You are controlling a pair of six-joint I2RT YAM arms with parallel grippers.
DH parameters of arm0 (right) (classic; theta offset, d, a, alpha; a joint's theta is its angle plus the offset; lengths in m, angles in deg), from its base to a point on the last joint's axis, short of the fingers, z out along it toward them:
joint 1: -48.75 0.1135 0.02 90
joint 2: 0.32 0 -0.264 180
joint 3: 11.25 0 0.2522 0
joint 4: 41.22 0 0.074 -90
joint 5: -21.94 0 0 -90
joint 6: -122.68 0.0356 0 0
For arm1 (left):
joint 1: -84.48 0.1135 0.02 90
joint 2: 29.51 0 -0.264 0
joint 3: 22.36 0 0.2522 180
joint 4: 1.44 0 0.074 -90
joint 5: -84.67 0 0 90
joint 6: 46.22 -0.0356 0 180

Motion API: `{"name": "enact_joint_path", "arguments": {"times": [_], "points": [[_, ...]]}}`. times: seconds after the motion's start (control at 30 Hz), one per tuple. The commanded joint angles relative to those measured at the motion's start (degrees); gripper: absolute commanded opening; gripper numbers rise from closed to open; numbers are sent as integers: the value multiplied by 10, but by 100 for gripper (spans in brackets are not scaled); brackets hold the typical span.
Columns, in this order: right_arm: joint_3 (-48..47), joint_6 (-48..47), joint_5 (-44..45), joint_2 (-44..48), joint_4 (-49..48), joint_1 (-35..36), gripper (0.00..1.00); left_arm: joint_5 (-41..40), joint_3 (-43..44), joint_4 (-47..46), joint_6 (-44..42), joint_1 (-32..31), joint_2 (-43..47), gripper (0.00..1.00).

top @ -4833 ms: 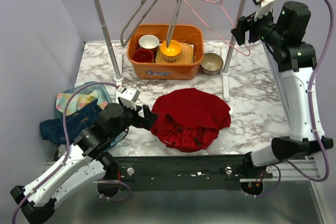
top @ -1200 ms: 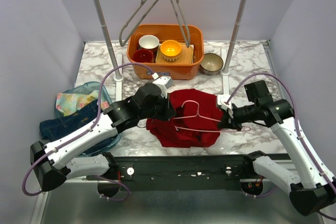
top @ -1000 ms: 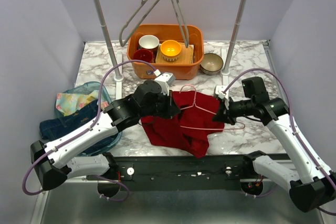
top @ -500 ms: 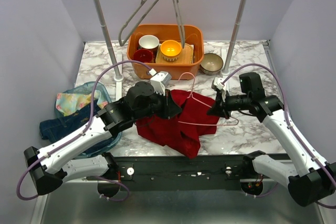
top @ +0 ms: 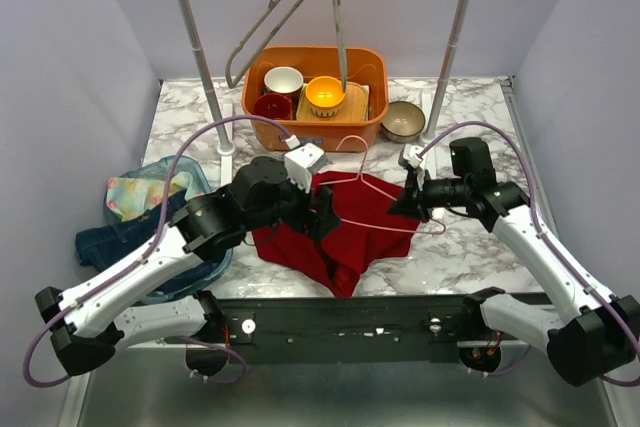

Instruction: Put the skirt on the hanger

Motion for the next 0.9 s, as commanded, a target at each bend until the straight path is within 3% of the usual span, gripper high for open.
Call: {"name": "enact_joint_path", "arguments": {"times": [0.0,0.2,0.37,0.4,0.47,0.5,0.53,0.7,0.73,0.87], "points": [[12,6,-11,-18,-64,3,1,-161,43,95,-211,1,67,90],[10,-8,-15,-33,-66,3,1,-265,-28,25,-432,7,113,90],[21,-45,-36,-22,-61,3,1,-219,-113,-53,-607,61,127,84],[24,-48,-43,-21,-62,3,1,-188,-122,-65,-660,76,126,83],[26,-53,-48,-19,-65,3,1,-134,-132,-100,-682,125,120,82],[27,-56,-49,-19,-65,4,1,-34,-128,-102,-688,181,106,82],[27,-58,-49,-19,-65,4,1,4,-126,-108,-684,208,99,81],[35,-64,-37,-17,-80,11,1,172,-88,-81,-695,243,23,80],[36,-66,-37,-15,-81,11,1,237,-80,-68,-695,254,9,80],[44,-76,-40,-8,-84,13,1,329,-45,-22,-716,260,-48,78]]}}
